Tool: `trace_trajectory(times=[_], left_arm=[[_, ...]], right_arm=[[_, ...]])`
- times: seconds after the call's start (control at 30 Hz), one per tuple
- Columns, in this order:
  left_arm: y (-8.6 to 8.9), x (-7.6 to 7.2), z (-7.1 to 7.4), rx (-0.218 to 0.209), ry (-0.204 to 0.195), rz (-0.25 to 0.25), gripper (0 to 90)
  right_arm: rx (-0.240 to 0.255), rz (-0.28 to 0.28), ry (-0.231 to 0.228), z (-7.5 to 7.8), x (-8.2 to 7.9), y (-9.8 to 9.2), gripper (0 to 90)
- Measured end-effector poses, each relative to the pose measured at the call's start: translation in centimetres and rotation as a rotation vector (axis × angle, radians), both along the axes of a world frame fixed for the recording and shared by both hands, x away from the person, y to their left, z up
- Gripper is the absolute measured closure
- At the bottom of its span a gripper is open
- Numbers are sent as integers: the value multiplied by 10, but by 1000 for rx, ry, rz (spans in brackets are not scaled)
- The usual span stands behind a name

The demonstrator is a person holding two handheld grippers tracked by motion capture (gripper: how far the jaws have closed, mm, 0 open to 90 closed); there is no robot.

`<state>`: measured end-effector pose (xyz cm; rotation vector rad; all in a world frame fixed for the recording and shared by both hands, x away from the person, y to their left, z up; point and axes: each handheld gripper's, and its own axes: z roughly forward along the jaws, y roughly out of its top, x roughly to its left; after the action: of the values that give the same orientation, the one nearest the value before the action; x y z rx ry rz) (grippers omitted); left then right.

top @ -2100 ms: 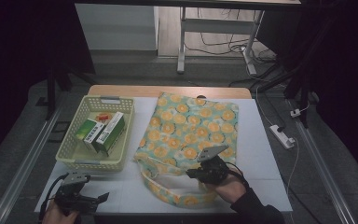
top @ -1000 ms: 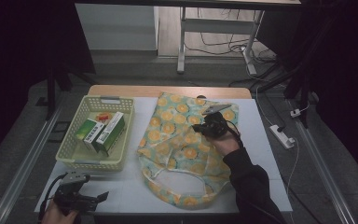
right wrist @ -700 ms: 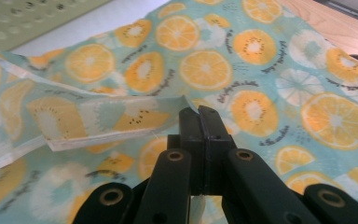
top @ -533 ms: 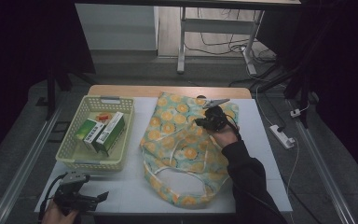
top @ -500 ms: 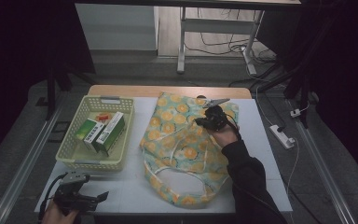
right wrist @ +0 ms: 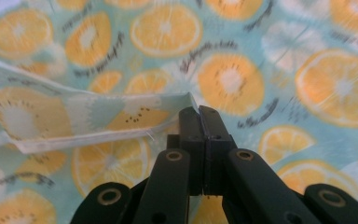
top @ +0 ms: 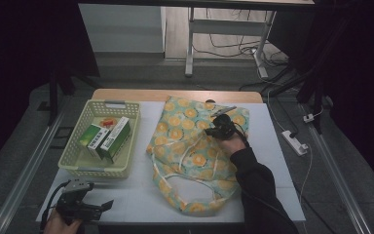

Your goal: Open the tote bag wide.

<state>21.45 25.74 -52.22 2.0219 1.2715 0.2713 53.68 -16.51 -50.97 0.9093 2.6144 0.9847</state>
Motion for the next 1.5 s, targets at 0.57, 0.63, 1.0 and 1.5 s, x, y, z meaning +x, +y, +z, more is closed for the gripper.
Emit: trace_trajectory(times=[0.57, 0.63, 1.0, 1.5], left_arm=[[0, -1, 0, 0, -4, 1, 11], [0, 0, 0, 0, -4, 2, 11], [0, 0, 0, -1, -4, 4, 11], [0, 0, 0, -2, -5, 4, 11]], right_arm=[[80, 27, 27, 15, -14, -1, 667], [91, 37, 36, 19, -17, 0, 628], [144, 78, 38, 39, -44, 0, 364], [90, 141, 92, 25, -90, 13, 33]])
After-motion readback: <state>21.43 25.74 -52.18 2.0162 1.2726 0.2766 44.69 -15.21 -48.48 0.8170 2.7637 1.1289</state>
